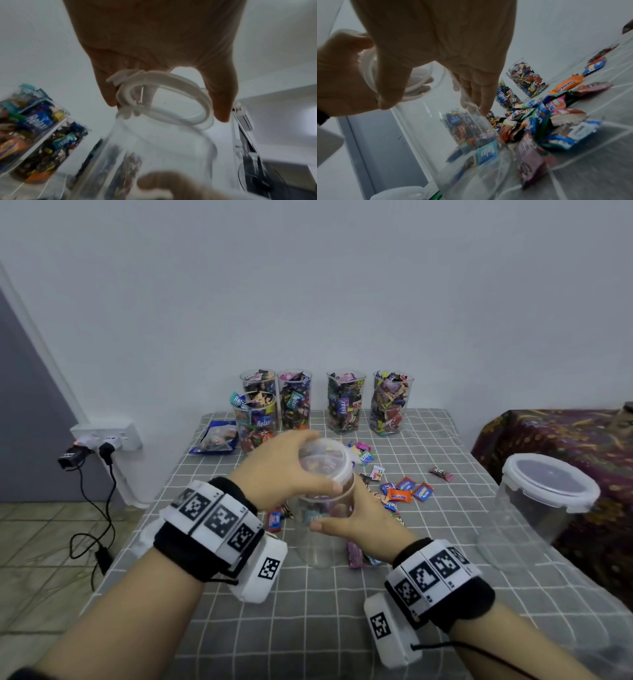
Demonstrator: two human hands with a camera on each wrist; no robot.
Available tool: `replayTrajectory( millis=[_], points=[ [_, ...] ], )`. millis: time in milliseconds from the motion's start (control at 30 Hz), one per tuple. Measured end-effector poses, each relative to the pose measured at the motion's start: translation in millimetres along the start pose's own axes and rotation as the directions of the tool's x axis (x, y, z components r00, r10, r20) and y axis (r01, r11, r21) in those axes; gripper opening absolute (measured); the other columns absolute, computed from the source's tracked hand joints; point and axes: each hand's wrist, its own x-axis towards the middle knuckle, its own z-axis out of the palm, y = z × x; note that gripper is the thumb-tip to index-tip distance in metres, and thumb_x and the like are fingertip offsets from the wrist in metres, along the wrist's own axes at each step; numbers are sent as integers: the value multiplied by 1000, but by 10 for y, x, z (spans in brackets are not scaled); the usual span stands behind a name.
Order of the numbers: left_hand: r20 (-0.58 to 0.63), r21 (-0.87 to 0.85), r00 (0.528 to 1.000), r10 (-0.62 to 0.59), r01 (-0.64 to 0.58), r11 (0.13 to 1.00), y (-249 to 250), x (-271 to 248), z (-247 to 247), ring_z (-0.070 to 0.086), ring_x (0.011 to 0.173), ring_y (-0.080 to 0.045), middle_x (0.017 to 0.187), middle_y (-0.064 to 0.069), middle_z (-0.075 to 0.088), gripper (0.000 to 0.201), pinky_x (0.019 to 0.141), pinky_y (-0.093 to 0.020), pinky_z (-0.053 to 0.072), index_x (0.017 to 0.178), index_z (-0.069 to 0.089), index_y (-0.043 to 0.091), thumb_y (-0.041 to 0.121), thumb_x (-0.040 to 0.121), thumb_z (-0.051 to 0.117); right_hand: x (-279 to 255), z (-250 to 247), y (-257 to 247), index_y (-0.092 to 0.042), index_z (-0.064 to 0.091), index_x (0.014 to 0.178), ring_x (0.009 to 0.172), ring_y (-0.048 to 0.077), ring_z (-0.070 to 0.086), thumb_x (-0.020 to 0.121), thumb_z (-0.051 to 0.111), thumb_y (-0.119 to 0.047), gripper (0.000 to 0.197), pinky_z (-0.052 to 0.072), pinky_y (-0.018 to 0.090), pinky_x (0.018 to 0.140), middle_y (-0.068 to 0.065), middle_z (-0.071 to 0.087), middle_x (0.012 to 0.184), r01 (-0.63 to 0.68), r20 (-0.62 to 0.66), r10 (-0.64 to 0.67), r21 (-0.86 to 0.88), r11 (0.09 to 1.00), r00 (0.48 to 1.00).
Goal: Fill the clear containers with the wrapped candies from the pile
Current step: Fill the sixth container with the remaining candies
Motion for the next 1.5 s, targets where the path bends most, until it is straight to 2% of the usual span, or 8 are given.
replayTrajectory(
  millis=[167,233,567,900,1167,1267,1367,1500],
  points=[
    [-164,-97,986,-37,21,995,-14,14,-404,56,102,-2,124,11,53,113,87,-16,45,135,45,22,68,35,72,-9,-13,-13,-29,36,119,99,-12,53,72,80,-10,68,41,2,81,-22,51,109,-32,-11,31,-57,998,999],
    [-196,-68,976,-91,79,995,-128,3,-532,56,102,-7,117,14,53,106,90,-26,46,128,48,25,71,35,71,-15,-16,-10,-28,34,120,104,-6,52,72,81,-14,68,40,1,80,-23,49,111,-42,-15,41,-80,996,999],
    [-66,344,837,-544,531,775,-1078,-277,-559,51,102,-21,123,-7,54,93,93,-32,41,128,41,13,62,59,78,-44,-5,-36,-28,32,122,105,-2,51,72,80,-23,69,40,3,80,-25,46,110,-65,-28,62,-124,990,998],
    [50,556,716,-696,559,615,-1373,-249,-425,52,112,-23,126,-8,55,73,92,-29,40,123,44,11,65,76,60,-49,-8,-34,-30,32,123,106,-1,52,72,80,-27,70,41,11,86,-24,48,111,-97,-22,95,-140,985,995],
    [47,629,799,-599,442,639,-1208,-94,-401,54,110,-20,124,-5,58,69,95,-33,42,121,52,16,71,81,44,-59,-18,-10,-33,31,125,110,-2,50,71,81,-34,74,41,24,99,-24,48,117,-93,-5,94,-249,964,996],
    [69,620,846,-528,378,687,-1053,-16,-316,53,112,-18,125,-1,57,64,95,-33,42,123,50,20,68,81,48,-54,-117,29,-28,35,131,120,11,47,67,83,-32,80,40,32,102,-10,48,129,-81,36,114,-507,858,993],
    [99,520,878,-468,355,777,-886,64,-155,58,101,-18,116,-3,62,51,87,-32,47,115,54,17,57,84,55,-41,-243,66,-22,19,146,135,21,28,67,79,-43,101,34,41,108,1,26,148,-140,-1,229,-793,593,973],
    [200,470,835,-513,377,798,-839,165,199,56,105,-21,126,-6,56,57,88,-32,46,129,47,17,45,83,65,27,-421,94,-21,-3,151,143,31,10,64,74,-63,124,25,47,114,7,1,157,-183,-32,465,-941,284,885]
  ],
)
